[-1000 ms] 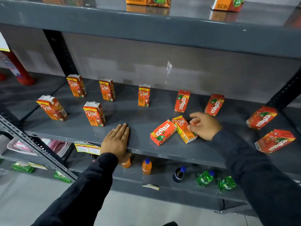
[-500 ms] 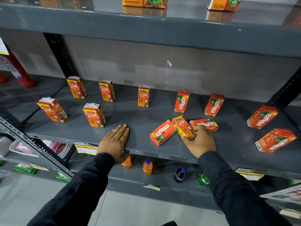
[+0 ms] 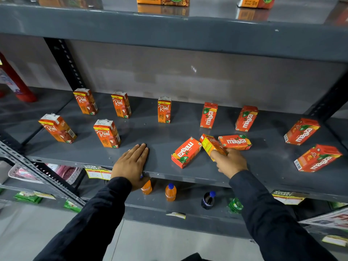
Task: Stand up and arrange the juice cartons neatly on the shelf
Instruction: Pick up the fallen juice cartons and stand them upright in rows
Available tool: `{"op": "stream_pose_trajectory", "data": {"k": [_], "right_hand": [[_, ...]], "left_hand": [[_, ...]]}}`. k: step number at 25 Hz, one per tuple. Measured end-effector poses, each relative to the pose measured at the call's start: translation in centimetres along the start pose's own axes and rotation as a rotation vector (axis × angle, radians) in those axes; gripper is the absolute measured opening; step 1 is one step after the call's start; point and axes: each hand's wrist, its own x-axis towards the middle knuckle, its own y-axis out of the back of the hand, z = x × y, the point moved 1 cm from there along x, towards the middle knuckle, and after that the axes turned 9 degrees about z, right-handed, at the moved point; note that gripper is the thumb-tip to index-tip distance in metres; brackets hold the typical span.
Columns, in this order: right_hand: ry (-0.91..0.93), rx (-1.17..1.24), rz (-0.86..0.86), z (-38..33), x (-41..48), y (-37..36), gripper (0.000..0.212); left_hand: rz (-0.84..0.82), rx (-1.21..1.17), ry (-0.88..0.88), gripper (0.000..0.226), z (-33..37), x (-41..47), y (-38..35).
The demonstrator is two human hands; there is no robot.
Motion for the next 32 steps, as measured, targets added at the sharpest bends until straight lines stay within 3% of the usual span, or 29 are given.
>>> {"op": "stream_pose_trajectory", "data": {"k": [3,6,12,25,29,32], "right_hand": [[-0.250,0.434,-0.124,0.2,0.0,0.2,0.015],[-0.455,0.726,-0.253,0.6,0.1,0.6,0.021],[-0.528,0.923,-0.366,1.7,-1.0,0.6,0.011],[0.091,1.096,-0.553,-0.9,-5.6,3.2,0.074],[0.148,1.114,-0.583,-2.2,-6.2,3.7,0.080],[0.125,1.127,-0.606,-2.4,-6.3,2.8,0.063]], "left_hand": [[0.003,0.002,-0.001,0.104,0.1,0.0,0.1],[0.011,0.001,0.005,0.104,0.1,-0.1,0.1],[0.009,0.013,0.011,0.105,0.3,-0.2,0.5],[-0.021,0.027,0.002,0.101,0.4,-0.2,0.5],[-0.035,-0.019,-0.023,0.097,-0.2,-0.6,1.1],[0.001,0.033,-0.015,0.092,-1.8,-2.0,1.2]]}}
